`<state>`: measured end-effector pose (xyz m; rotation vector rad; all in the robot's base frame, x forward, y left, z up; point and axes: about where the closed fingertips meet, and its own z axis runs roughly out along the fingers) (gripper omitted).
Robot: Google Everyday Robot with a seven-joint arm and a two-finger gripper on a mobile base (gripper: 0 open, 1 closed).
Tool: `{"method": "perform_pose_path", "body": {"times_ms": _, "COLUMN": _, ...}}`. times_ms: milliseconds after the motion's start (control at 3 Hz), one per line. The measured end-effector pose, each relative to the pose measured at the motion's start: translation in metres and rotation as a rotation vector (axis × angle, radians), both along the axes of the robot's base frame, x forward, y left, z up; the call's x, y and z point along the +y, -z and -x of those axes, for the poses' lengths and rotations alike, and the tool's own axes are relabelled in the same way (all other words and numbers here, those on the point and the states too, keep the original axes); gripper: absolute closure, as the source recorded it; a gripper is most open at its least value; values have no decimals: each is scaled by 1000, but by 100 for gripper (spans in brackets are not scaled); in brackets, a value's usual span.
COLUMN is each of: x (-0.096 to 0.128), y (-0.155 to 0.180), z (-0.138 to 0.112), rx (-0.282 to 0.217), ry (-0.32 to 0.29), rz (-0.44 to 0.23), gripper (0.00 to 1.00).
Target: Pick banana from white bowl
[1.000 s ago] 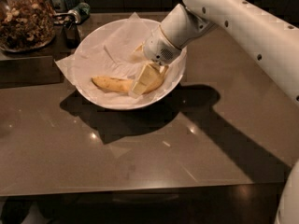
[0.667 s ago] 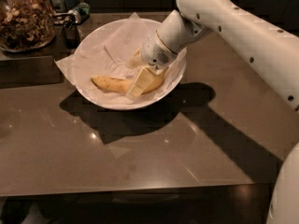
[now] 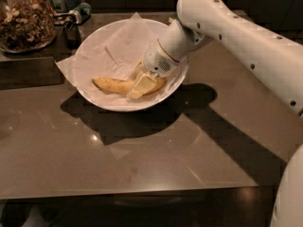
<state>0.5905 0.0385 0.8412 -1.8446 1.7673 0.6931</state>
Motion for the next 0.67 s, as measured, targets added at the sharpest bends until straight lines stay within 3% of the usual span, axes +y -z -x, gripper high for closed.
{"method": "perform_pose_path", "body": {"times_ms": 333, "x": -2, "y": 4, "z": 2, "rx": 6, "ry": 5, "rz": 4, "gripper": 77}}
{"method": "perform_pose_path", "body": {"times_ms": 667, "x": -5, "y": -7, "z": 6, "rx": -24, "ry": 4, "rz": 2, "gripper": 99}}
